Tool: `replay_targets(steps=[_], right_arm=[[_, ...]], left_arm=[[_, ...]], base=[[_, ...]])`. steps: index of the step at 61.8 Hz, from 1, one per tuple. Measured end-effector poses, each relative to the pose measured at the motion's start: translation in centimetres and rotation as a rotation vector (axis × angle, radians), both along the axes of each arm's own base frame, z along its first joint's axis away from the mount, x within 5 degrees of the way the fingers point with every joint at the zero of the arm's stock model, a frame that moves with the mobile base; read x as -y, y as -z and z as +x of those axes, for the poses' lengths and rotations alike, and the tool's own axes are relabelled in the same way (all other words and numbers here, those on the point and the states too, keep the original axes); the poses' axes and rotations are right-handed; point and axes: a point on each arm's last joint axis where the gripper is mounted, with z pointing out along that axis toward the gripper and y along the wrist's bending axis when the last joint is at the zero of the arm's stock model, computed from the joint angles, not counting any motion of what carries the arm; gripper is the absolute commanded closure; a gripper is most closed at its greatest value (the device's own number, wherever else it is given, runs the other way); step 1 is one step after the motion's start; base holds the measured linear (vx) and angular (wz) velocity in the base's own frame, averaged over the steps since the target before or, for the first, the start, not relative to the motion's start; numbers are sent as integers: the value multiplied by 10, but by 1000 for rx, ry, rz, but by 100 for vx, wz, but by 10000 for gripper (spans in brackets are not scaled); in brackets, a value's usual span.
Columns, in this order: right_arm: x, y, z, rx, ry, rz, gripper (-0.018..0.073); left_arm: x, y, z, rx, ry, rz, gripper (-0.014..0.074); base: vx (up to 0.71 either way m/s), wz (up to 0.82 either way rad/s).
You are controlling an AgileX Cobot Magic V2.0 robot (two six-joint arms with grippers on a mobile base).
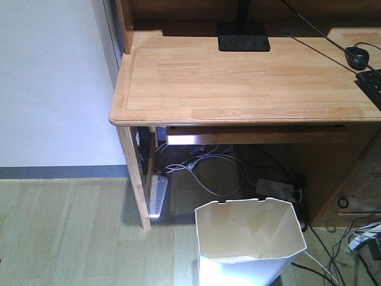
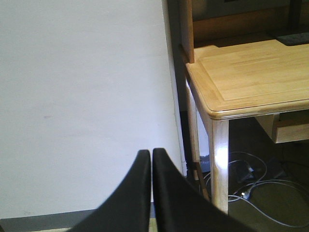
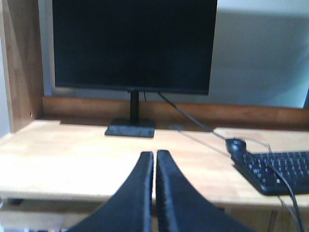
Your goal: Move trash bin to bedside with robot
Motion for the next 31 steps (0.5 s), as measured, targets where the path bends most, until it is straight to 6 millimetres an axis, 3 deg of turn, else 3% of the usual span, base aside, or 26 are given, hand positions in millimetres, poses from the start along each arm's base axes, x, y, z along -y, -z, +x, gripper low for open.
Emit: replay_targets(steps=[14, 31], right_arm=[[0, -8, 7, -102, 2, 0, 570], [0, -36, 39, -358, 4, 51, 570]], left_arm=[[0, 0, 0, 0, 0, 0, 602], [0, 0, 0, 0, 0, 0, 602]], base=[[0, 0], [0, 0]])
